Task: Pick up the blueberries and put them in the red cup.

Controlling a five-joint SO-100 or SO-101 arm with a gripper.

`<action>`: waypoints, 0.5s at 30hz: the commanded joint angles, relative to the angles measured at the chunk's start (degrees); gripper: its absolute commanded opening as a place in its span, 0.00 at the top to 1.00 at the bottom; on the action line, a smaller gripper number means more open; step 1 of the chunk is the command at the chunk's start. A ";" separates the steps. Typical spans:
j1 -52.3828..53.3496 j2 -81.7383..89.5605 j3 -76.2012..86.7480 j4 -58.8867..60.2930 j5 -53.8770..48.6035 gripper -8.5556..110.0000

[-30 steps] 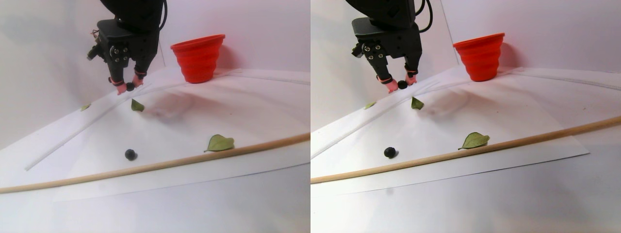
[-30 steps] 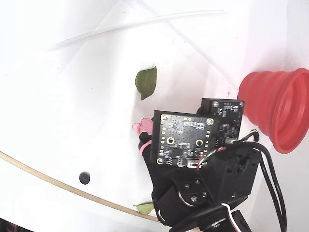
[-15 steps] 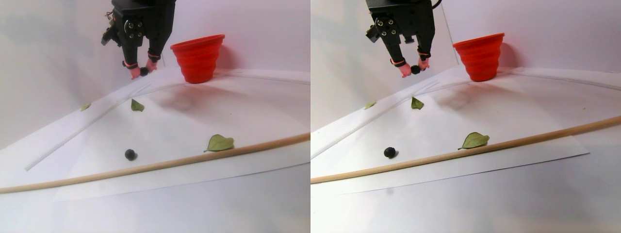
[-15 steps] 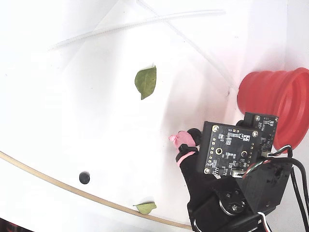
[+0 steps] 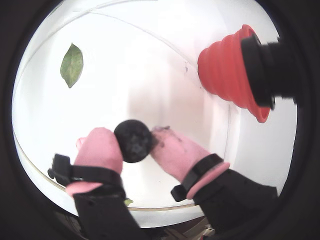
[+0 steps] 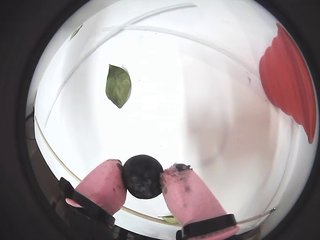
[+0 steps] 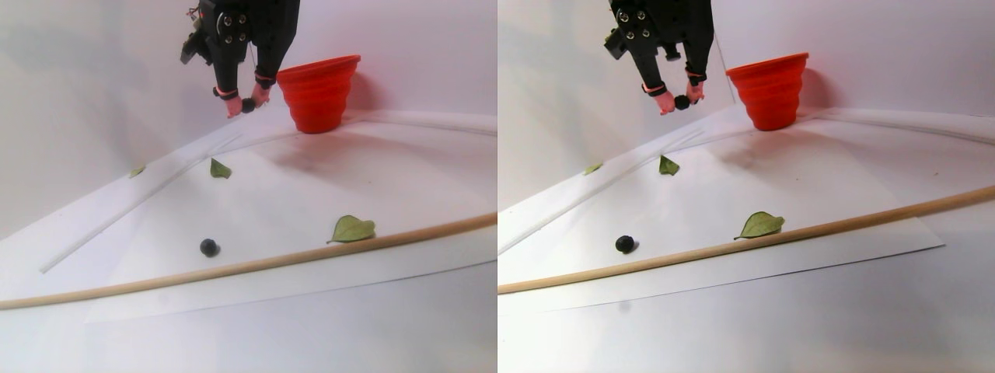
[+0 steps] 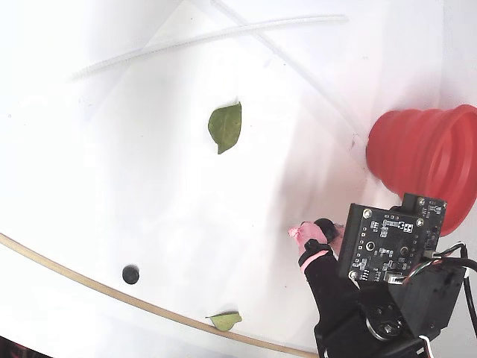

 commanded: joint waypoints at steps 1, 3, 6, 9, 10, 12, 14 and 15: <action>0.62 5.98 -4.22 1.05 0.09 0.82; 1.23 6.15 -4.75 1.49 0.09 0.82; 2.20 6.77 -5.54 2.37 -0.26 0.82; 3.16 6.86 -6.33 2.64 -0.53 0.82; 3.52 6.94 -6.59 2.64 -0.53 0.82; 4.22 6.94 -7.12 2.72 -0.53 0.82; 5.19 6.77 -7.82 2.72 -0.35 0.82; 5.62 6.77 -8.09 2.72 -0.26 0.82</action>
